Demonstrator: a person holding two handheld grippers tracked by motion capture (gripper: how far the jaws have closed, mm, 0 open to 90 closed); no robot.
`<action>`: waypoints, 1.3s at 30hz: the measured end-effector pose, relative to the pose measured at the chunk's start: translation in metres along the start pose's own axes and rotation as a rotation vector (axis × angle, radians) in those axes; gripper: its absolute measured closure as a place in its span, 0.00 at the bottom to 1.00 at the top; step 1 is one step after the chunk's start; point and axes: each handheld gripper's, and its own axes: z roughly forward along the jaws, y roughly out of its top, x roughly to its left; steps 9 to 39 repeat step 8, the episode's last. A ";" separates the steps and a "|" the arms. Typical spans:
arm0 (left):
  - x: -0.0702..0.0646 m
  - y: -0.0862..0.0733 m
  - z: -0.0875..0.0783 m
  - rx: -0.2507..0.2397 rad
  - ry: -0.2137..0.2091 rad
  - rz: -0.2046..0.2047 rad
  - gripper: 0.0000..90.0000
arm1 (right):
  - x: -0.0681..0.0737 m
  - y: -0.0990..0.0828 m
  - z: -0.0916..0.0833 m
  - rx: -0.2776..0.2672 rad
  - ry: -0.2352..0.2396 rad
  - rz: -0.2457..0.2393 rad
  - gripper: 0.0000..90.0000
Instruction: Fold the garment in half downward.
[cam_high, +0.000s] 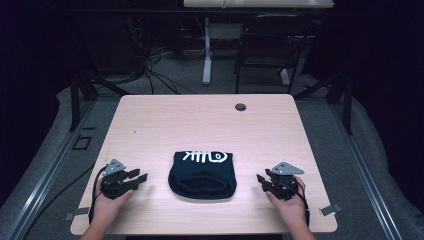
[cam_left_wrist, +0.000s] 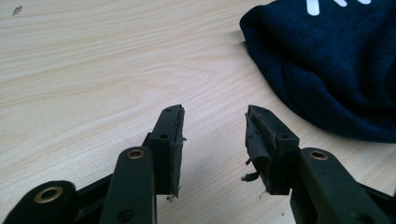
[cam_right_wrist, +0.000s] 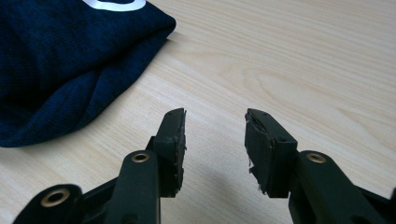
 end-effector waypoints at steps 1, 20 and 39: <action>0.000 0.000 0.000 0.002 0.000 0.000 0.63 | 0.000 -0.001 0.001 -0.004 0.002 0.009 0.64; 0.002 0.000 0.001 0.012 0.011 -0.005 0.61 | -0.005 -0.003 0.003 0.002 -0.009 0.042 0.63; 0.002 0.000 0.001 0.012 0.011 -0.005 0.61 | -0.005 -0.003 0.003 0.002 -0.009 0.042 0.63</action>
